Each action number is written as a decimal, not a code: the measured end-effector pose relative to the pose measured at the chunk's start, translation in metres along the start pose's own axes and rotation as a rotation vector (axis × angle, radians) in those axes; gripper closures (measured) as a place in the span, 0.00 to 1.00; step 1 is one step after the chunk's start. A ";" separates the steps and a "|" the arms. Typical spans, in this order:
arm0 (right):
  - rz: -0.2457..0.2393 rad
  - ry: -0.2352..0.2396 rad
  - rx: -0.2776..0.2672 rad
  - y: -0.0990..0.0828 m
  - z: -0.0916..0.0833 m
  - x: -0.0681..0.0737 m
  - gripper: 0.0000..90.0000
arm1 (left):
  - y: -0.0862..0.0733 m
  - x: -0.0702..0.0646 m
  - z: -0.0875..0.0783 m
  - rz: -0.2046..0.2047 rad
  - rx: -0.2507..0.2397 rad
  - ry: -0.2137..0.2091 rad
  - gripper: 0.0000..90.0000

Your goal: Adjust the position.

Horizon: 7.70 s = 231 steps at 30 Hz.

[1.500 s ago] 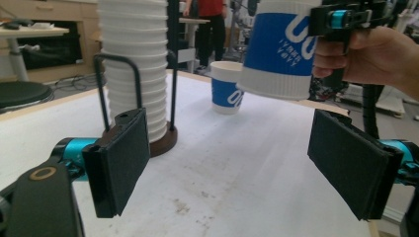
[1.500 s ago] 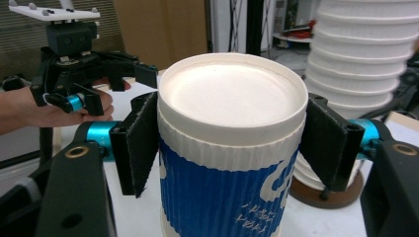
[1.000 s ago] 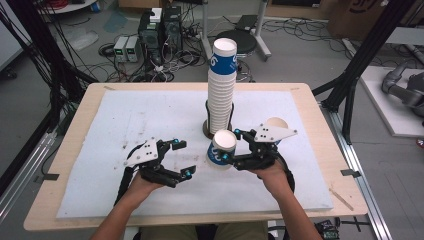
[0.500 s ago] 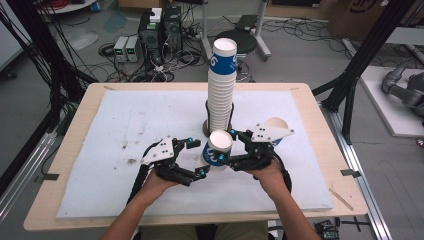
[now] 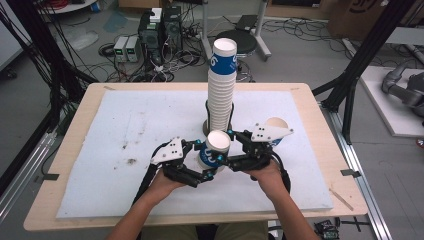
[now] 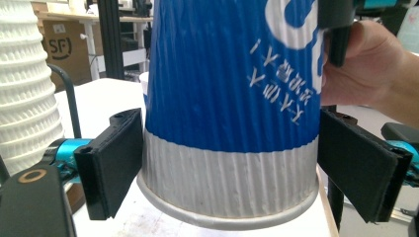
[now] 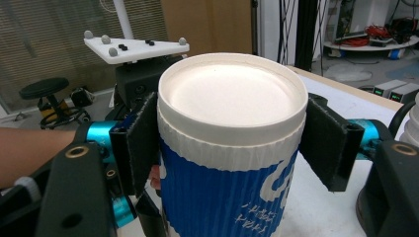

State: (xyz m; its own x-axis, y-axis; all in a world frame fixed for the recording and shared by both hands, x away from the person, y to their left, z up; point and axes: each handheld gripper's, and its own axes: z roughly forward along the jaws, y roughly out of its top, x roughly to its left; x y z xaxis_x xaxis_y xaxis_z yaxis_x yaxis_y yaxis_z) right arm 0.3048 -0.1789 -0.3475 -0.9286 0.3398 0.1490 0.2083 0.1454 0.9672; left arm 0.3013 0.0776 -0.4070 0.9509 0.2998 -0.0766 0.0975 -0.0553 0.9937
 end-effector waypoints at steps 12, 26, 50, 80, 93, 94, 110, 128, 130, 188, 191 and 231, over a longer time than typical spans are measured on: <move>0.007 -0.006 0.007 -0.002 0.001 0.000 0.32 | 0.001 0.000 -0.003 0.035 0.036 0.004 0.27; -0.011 -0.029 -0.012 0.001 -0.011 0.000 0.21 | 0.009 0.004 -0.021 0.054 0.147 0.003 0.31; -0.168 0.003 0.229 0.001 -0.029 -0.012 0.21 | 0.047 0.011 -0.040 0.120 0.445 -0.061 0.31; -0.305 0.208 0.442 0.031 0.025 0.000 0.21 | 0.048 0.004 -0.023 0.168 0.573 -0.151 0.31; -0.333 0.251 0.516 0.028 0.036 0.002 0.32 | 0.045 0.004 -0.020 0.166 0.576 -0.162 0.30; -0.331 0.261 0.517 0.029 0.035 0.001 0.33 | 0.044 0.003 -0.020 0.165 0.571 -0.163 0.29; -0.247 0.248 0.470 0.025 0.020 -0.006 0.32 | 0.024 0.007 -0.043 0.069 0.270 -0.100 0.18; -0.158 0.183 0.311 0.002 -0.003 -0.015 0.32 | 0.017 0.012 -0.063 0.018 0.068 -0.011 0.18; -0.147 0.177 0.290 0.000 -0.004 -0.016 0.32 | 0.016 0.012 -0.063 0.020 0.062 -0.013 0.18; -0.015 0.274 0.094 -0.018 -0.004 -0.016 0.33 | 0.018 0.000 -0.040 0.060 0.028 -0.100 0.29; -0.020 0.265 0.091 -0.016 -0.003 -0.015 0.32 | 0.020 -0.001 -0.040 0.059 0.031 -0.092 0.29; -0.287 0.081 0.319 0.019 0.008 0.003 0.22 | 0.064 0.007 -0.051 0.115 0.401 -0.041 0.31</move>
State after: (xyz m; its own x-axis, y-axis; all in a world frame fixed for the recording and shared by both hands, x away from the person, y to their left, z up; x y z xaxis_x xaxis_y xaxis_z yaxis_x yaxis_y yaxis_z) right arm 0.3088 -0.1680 -0.3304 -0.9811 0.1719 -0.0891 0.0107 0.5077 0.8615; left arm 0.2996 0.1254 -0.3398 0.9724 0.2324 0.0214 0.0892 -0.4549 0.8861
